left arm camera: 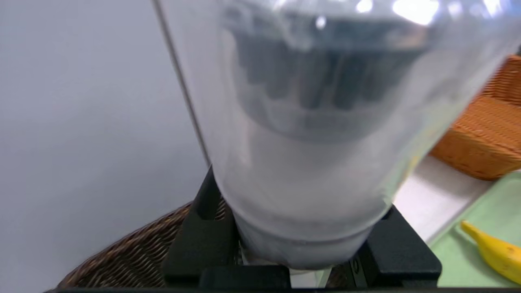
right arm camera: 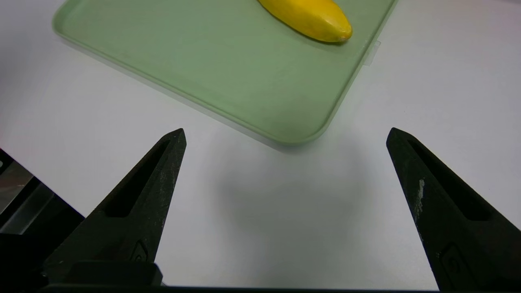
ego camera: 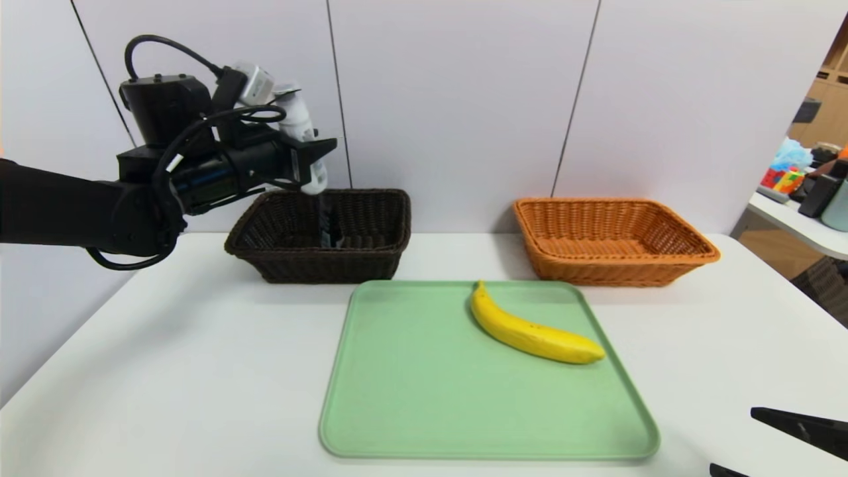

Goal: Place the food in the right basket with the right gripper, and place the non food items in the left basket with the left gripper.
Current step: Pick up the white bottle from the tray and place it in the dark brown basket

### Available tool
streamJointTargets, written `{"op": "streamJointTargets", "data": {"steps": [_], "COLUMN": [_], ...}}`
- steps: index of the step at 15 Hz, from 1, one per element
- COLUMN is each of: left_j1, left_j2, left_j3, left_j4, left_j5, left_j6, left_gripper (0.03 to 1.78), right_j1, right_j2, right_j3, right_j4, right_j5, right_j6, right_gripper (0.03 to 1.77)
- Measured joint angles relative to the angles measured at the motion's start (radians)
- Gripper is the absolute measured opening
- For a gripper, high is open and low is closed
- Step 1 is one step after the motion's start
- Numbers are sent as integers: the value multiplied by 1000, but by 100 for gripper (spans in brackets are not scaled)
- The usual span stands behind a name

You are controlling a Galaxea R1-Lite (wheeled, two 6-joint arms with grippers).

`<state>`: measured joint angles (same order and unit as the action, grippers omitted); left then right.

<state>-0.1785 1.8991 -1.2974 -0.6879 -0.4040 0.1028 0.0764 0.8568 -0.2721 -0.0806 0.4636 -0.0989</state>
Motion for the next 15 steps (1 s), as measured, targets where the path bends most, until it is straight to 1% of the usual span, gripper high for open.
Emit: {"op": "streamJointTargets", "data": {"steps": [3,5,11,15], "left_j1": [64,87,109,123], "left_j2": [37,61,164,203], "left_j3": [-9,-9,-7,-7], "left_j4": [1,0,-13,-11], "left_j5": [-1,-2,7,11], "left_j6": [2,5,10,8], "left_gripper": [67,67,67,67], "right_j1": [0,0,0,0], "right_j2": [0,0,1,1], "right_j3": [-1,-1,1,7], "right_j4": [0,0,0,0], "right_j5": [0,1,1,1], "right_j6": [-1,-1,-1,-1], "right_gripper": [170,170,170,170]}}
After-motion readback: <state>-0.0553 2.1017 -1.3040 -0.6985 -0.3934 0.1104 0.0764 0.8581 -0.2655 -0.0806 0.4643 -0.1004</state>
